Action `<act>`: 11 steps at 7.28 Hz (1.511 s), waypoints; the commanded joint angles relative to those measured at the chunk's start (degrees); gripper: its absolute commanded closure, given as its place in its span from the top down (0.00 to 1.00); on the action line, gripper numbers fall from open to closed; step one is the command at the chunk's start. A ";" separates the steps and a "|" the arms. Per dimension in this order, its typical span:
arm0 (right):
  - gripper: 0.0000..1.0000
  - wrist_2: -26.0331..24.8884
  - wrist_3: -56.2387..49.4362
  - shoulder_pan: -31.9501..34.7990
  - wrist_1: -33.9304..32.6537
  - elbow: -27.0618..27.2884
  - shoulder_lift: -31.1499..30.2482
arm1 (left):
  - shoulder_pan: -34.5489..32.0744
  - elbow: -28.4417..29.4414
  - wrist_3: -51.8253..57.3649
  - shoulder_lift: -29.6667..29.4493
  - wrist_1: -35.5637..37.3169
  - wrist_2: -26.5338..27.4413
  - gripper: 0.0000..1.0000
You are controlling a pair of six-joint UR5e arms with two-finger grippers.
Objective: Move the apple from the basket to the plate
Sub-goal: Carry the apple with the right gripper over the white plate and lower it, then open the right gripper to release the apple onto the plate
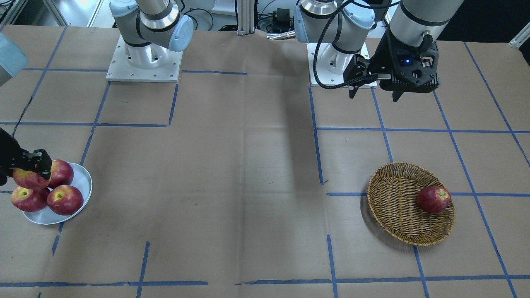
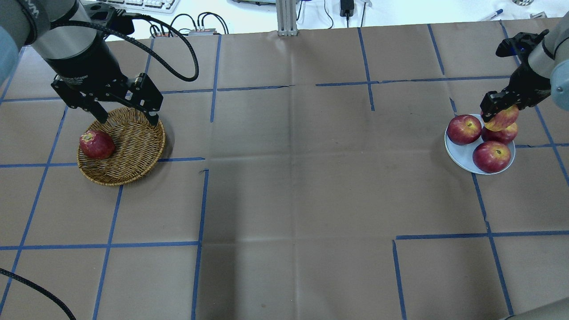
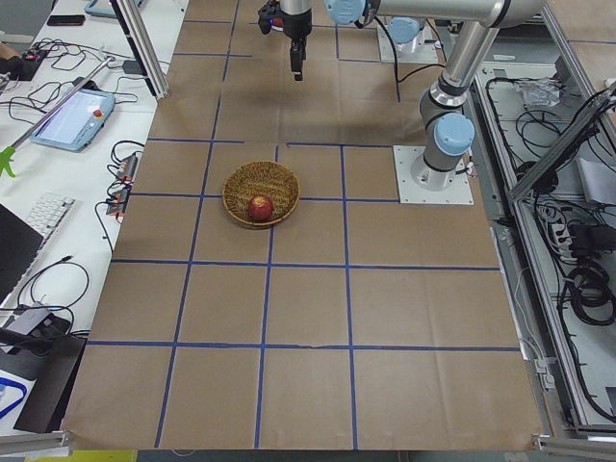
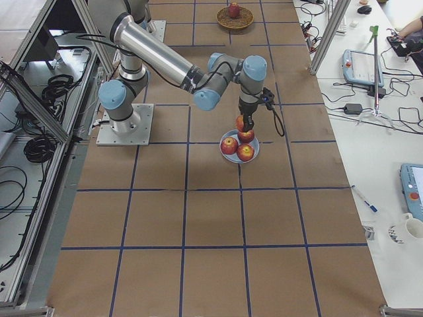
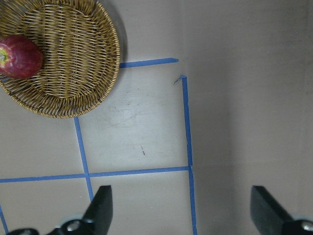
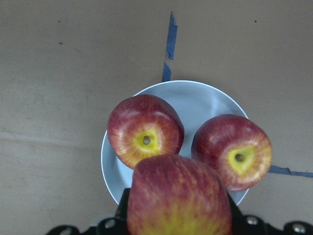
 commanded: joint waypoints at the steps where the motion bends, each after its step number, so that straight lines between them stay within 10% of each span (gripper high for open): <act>1: 0.61 0.23 -2.42 -2.14 -2.95 0.86 2.89 | 0.04 0.73 0.05 0.21 -0.27 0.10 0.99; 5: 0.65 0.41 -1.98 -1.62 -3.13 1.65 2.99 | 0.04 1.27 -0.74 0.39 -0.97 0.01 0.99; 6: 1.00 0.41 -1.98 -1.62 -3.39 1.56 2.91 | 0.04 1.53 -0.83 0.39 -0.97 -0.08 0.99; 11: 1.00 2.17 -0.76 3.19 2.01 -5.62 -0.43 | -0.58 4.43 -0.74 -0.05 -1.59 -2.01 0.99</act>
